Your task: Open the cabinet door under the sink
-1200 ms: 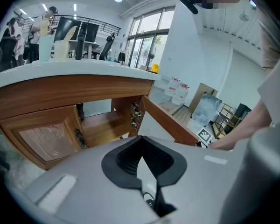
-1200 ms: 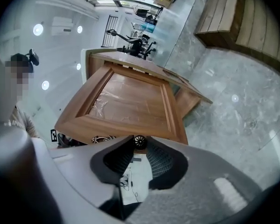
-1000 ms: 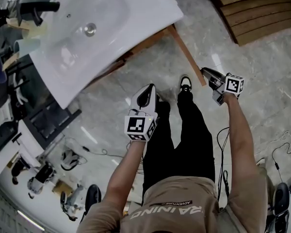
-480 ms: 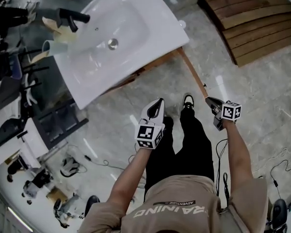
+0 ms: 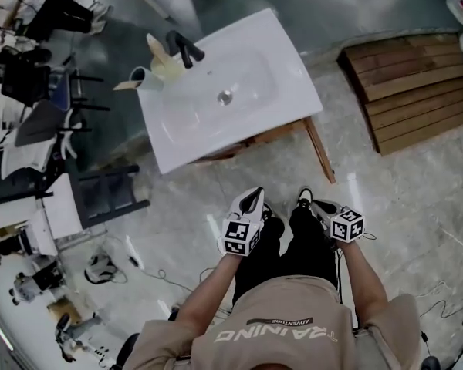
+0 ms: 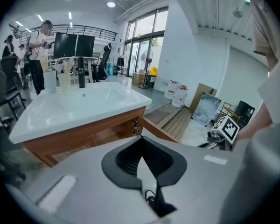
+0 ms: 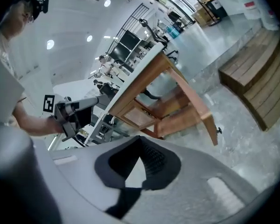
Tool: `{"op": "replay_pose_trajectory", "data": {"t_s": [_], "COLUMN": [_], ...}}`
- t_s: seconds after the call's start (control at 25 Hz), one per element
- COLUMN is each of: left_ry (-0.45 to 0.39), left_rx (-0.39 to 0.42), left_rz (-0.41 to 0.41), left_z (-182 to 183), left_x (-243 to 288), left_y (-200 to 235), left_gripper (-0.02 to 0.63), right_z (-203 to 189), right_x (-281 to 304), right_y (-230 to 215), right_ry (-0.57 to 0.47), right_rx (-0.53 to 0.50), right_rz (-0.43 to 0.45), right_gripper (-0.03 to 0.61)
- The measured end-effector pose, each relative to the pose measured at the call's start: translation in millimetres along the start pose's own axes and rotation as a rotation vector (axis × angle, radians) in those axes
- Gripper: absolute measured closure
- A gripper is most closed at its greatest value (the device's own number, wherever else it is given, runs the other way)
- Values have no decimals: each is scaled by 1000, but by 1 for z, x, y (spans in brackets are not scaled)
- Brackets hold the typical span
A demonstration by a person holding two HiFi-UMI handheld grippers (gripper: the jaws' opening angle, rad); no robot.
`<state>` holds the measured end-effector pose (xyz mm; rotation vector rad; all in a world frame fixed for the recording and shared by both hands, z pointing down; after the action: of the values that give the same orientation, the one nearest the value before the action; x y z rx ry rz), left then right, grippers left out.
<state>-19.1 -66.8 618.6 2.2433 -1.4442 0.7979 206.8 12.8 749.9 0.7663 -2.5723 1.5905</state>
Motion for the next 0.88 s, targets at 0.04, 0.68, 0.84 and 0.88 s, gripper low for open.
{"op": "replay_pose_trajectory", "data": {"t_s": [0.04,0.68,0.84,0.88], "left_ry": [-2,-245,-315,-334], "left_rx": [-9,-97,-117,-132], "left_rz": [8,50,98,114], "left_z": [1,80,97,101], "left_x": [-6,-95,-115,-121], "left_y": [4,55,77,82], "left_gripper": [595,595,595,595], "right_z": [9,166,194,198], "right_x": [7,43,49,51], "right_y": [12,189,225,234], "right_ry": [-8,-43,-67,-73], "right_rx": [-22,-492,-624,-652], "right_rz": [7,83,98,104], "right_gripper": [577,577,577,577]}}
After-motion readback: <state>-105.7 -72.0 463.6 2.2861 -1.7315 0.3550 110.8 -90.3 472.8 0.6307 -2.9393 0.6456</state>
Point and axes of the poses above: the fingertips, and each gripper's own axes: x forward along the fingers, y to its left, z out of its top, the point moved 7 cm from there along -x, backward along the fingers, and after that the axes turned 15 degrees about z, right-handed, at the moved point
